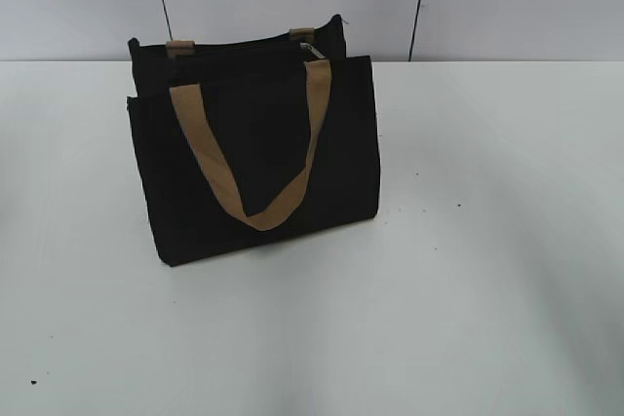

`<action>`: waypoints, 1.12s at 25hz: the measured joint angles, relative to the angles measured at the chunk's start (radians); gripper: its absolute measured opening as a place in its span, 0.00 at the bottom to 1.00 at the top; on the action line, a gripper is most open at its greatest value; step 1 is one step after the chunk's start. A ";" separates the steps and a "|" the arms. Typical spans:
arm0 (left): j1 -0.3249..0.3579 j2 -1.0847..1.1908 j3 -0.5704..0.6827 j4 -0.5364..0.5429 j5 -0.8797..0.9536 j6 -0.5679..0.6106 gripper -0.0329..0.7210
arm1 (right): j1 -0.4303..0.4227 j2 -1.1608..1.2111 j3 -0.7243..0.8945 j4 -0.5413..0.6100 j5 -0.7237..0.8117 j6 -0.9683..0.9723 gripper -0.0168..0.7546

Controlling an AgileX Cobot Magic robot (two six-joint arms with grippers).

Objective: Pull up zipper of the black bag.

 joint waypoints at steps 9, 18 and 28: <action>0.000 -0.262 0.094 0.332 0.026 -0.323 0.68 | -0.215 -0.371 0.516 -0.011 -0.103 -0.003 0.70; 0.000 -0.662 0.350 0.109 0.030 -0.219 0.67 | -0.306 -0.870 1.060 0.114 -0.262 -0.044 0.70; -0.052 -0.977 0.482 0.071 0.160 -0.215 0.64 | -0.306 -1.312 1.408 0.161 -0.221 -0.046 0.70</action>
